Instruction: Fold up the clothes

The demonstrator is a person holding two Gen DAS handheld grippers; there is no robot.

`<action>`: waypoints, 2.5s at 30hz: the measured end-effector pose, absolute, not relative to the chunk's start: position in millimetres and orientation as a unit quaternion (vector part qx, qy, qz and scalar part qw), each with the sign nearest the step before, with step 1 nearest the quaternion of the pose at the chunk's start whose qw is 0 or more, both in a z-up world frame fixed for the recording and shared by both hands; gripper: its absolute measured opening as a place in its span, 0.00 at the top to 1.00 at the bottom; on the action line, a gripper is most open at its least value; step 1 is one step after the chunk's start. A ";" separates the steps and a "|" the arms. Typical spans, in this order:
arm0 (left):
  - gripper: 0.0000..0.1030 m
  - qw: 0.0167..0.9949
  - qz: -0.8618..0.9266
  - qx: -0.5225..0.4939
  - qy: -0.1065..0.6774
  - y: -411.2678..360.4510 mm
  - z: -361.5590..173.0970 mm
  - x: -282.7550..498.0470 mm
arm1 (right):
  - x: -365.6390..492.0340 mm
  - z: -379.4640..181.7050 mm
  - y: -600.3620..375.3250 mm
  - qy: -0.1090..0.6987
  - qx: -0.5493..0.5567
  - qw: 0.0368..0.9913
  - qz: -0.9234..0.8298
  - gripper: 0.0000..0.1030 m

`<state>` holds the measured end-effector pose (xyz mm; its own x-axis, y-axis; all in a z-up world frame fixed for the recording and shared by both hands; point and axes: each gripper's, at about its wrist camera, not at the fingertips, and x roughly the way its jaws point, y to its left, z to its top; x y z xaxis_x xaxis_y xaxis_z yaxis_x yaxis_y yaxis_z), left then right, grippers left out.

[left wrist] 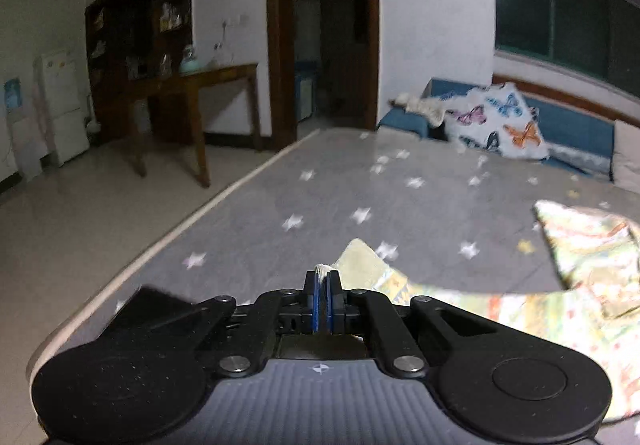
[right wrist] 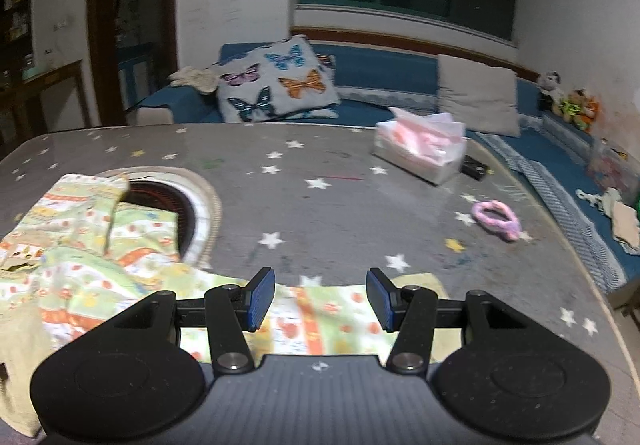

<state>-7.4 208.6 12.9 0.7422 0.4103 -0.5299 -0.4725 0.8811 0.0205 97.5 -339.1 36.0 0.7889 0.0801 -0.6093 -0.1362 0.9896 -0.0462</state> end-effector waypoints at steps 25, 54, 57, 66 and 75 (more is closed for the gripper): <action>0.67 0.927 0.201 -0.022 0.315 158.3 26.0 42.9 | 173.2 18.1 -255.7 0.383 -0.024 0.900 0.208 0.50; 0.65 0.947 -0.039 0.022 0.317 11.6 30.4 200.2 | 235.9 -5.7 -215.7 0.402 0.025 0.876 0.266 0.97; 0.61 0.949 -0.042 0.022 0.312 6.2 34.0 199.7 | 223.8 4.4 -218.6 0.385 0.035 0.880 0.276 0.97; 0.47 0.951 -0.050 0.003 0.306 -4.8 47.6 199.8 | 154.6 22.9 -188.7 0.311 -0.081 0.882 0.345 0.98; 0.45 0.940 -0.077 0.006 0.331 -49.4 36.4 225.1 | 122.9 -3.6 -155.3 0.303 -0.189 0.850 0.387 1.00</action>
